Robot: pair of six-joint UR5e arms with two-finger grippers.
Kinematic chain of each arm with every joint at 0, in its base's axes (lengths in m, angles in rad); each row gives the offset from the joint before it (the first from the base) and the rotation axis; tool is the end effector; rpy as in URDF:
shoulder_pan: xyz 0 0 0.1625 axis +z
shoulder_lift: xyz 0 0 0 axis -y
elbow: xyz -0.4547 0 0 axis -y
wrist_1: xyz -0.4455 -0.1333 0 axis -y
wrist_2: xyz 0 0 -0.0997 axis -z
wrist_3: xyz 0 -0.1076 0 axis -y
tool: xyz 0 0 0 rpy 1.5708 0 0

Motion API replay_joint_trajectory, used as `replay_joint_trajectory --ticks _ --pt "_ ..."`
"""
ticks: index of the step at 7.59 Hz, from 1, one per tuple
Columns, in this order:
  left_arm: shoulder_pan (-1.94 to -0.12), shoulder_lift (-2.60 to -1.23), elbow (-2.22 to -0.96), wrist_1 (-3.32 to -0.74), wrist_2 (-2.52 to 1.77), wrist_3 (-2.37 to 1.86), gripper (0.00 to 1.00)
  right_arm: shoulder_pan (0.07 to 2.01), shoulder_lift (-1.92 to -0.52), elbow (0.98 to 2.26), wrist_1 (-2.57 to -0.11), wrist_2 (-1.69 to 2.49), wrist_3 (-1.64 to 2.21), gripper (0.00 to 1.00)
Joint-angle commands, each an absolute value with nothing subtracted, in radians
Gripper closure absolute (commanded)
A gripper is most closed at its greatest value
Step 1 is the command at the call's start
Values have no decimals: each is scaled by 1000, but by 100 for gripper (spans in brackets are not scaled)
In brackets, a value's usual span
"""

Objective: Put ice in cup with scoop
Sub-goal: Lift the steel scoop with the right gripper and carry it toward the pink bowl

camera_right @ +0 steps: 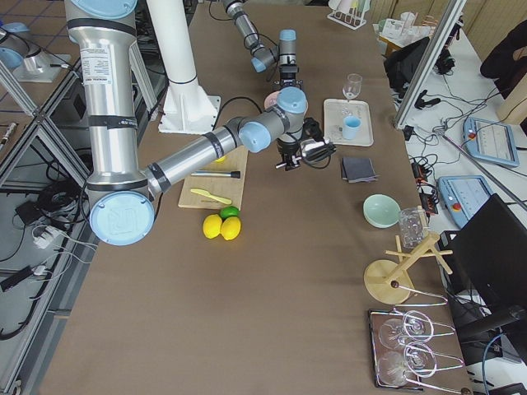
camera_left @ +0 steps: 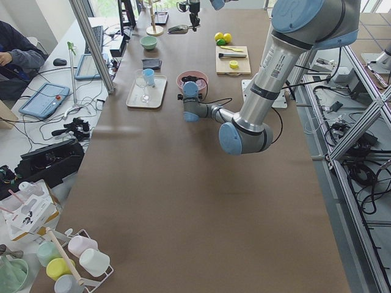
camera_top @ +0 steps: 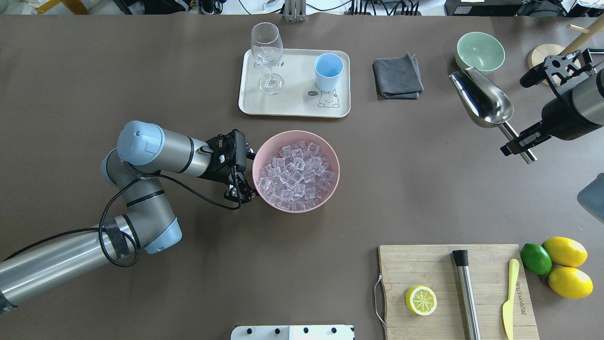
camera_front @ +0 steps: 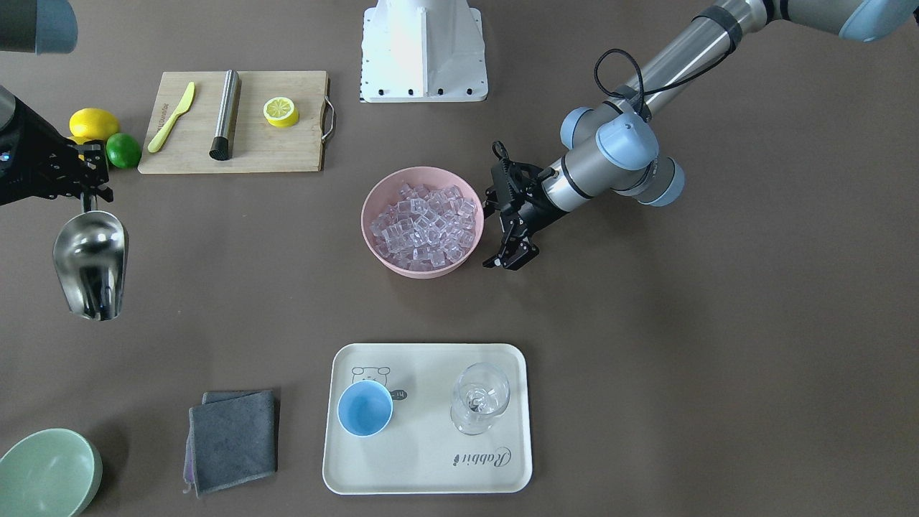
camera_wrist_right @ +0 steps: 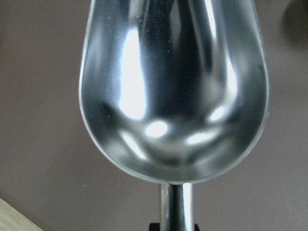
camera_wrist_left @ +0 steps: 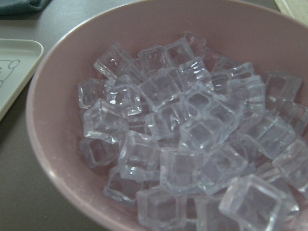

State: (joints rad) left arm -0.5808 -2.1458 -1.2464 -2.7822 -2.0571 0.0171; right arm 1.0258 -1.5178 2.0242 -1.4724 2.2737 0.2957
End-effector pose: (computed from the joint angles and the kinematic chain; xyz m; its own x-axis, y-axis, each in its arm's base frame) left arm 0.6101 -0.4997 0.3448 0.0951 0.9949 -0.0337 -0.0924 0.0426 0.9948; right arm -0.2267 -0.4968 0.4113 0.5661 -0.4740 0.6744 0.2733 0.8798 0.3890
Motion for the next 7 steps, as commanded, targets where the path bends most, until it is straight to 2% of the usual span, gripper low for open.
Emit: replay_joint_trajectory --ticks 1,4,5,7 --pt "-560 -2158 -1216 -2829 -2057 34 2 1002 -1432 2058 -1562 2166 -112 100" --pt "-561 -2161 -1215 -2827 -2057 25 2 862 -1189 2192 -2086 1910 -449 100" --pt "-561 -2161 -1215 -2827 -2057 12 2 844 -1183 2206 -2152 1876 -524 100" --pt "-561 -2161 -1215 -2827 -2057 2 2 786 -1016 2175 -2402 1786 -641 100"
